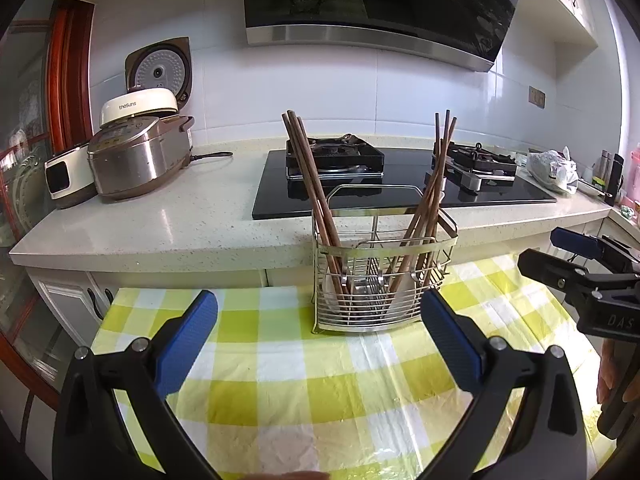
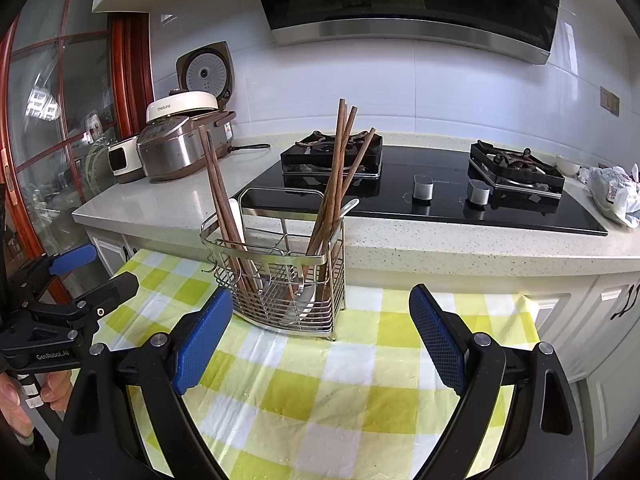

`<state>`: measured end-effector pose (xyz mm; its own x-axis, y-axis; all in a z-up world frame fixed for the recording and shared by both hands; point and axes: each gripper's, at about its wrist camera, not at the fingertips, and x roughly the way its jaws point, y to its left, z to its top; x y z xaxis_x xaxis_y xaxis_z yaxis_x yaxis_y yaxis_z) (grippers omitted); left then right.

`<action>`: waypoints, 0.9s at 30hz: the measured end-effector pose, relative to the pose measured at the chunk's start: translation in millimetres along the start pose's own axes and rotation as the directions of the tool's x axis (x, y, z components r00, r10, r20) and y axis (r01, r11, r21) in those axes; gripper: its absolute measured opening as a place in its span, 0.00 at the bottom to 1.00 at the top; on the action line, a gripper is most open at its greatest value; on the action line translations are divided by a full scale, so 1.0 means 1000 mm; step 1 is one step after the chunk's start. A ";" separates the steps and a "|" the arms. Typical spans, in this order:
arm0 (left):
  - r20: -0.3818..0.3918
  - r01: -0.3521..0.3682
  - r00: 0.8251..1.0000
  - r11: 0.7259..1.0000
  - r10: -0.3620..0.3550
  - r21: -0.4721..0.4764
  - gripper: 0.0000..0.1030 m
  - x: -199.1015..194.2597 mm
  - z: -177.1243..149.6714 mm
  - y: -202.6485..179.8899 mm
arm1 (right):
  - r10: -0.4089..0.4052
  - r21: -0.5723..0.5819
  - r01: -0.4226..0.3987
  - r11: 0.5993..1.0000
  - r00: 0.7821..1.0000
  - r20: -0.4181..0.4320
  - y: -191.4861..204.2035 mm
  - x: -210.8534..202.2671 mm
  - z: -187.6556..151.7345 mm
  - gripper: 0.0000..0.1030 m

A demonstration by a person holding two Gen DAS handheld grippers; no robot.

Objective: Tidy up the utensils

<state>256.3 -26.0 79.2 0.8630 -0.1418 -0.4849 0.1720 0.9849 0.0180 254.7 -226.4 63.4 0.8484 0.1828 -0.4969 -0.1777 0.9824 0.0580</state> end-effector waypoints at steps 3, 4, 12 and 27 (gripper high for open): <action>-0.002 0.001 1.000 1.000 -0.001 -0.004 0.95 0.000 0.000 0.001 | 0.000 -0.002 0.000 1.000 1.000 0.001 0.000 -0.001 0.000 0.82; -0.002 0.002 1.000 1.000 -0.002 -0.005 0.95 0.000 0.000 0.001 | 0.001 -0.001 -0.001 1.000 1.000 0.000 0.000 -0.001 0.000 0.82; -0.003 0.003 1.000 1.000 -0.003 -0.021 0.95 -0.001 0.001 0.006 | 0.000 -0.005 0.000 1.000 1.000 0.000 0.001 -0.001 -0.001 0.82; -0.006 0.009 1.000 1.000 -0.010 -0.019 0.95 0.000 -0.001 0.005 | 0.002 -0.004 -0.002 1.000 1.000 -0.002 0.002 0.000 -0.001 0.82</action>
<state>257.0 -20.7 78.8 0.8582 -0.1506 -0.4907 0.1709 0.9853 -0.0034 254.0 -224.3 62.8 0.8469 0.1843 -0.4988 -0.1809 0.9819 0.0557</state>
